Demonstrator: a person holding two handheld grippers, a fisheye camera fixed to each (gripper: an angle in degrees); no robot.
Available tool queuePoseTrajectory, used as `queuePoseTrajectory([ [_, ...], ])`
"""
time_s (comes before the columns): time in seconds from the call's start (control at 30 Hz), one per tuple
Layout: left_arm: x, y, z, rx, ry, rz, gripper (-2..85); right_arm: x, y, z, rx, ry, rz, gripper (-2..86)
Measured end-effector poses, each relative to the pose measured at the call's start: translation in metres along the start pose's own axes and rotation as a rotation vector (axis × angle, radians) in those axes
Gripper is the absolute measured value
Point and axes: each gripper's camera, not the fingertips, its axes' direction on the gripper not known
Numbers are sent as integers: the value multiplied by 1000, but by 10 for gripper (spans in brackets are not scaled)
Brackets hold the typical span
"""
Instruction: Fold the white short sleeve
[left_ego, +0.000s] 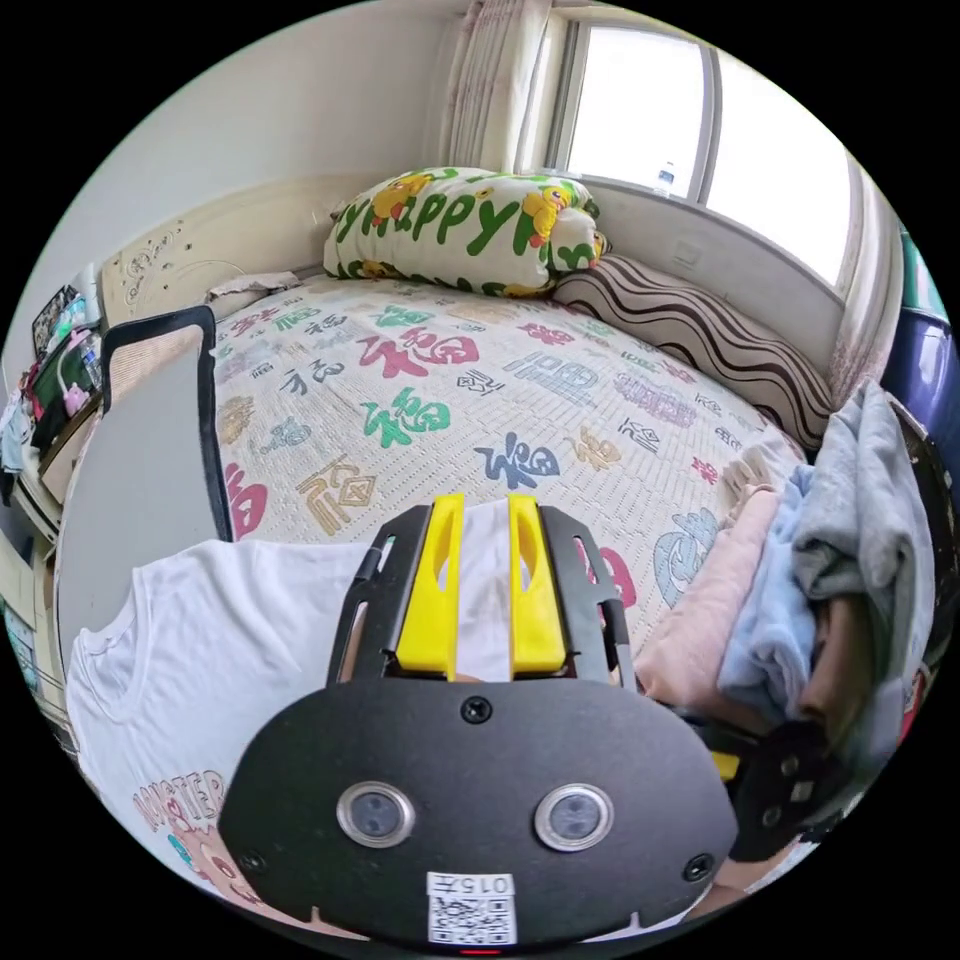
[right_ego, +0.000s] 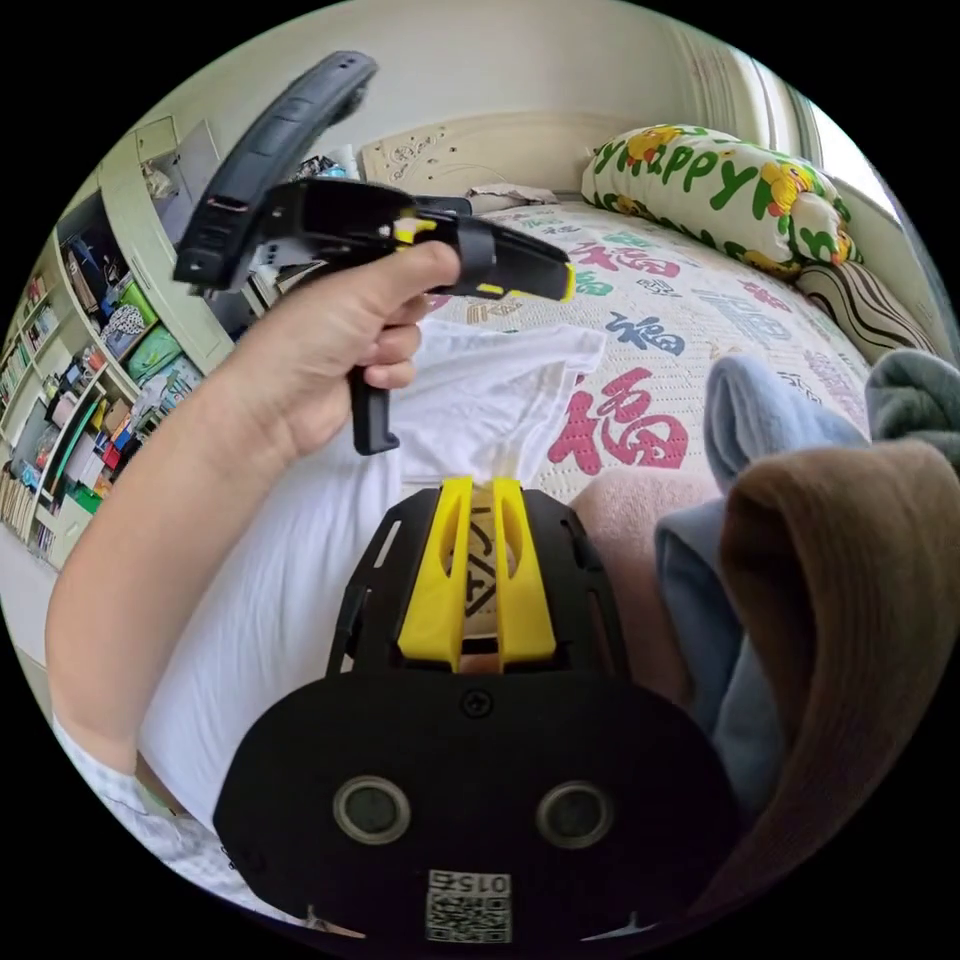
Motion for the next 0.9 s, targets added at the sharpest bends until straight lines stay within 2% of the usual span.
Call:
queuePoseTrajectory([
  [0.3,4,-13,56,-57,10,-20,77,3,-16,21,-17,27,-8,84],
  [0.43,-1,-15,81,-140,27,-21,72,7,-23,35,-35,42,0,75],
  [0.53,-11,-14,82,-136,32,-61,41,9,-22,38,-32,31,-13,41],
  [0.77,-61,6,30,64,193,-167,11,27,-6,27,70,-57,3,5],
  [0.9,-98,26,-29,147,169,-155,8,20,9,12,182,-92,-78,2],
])
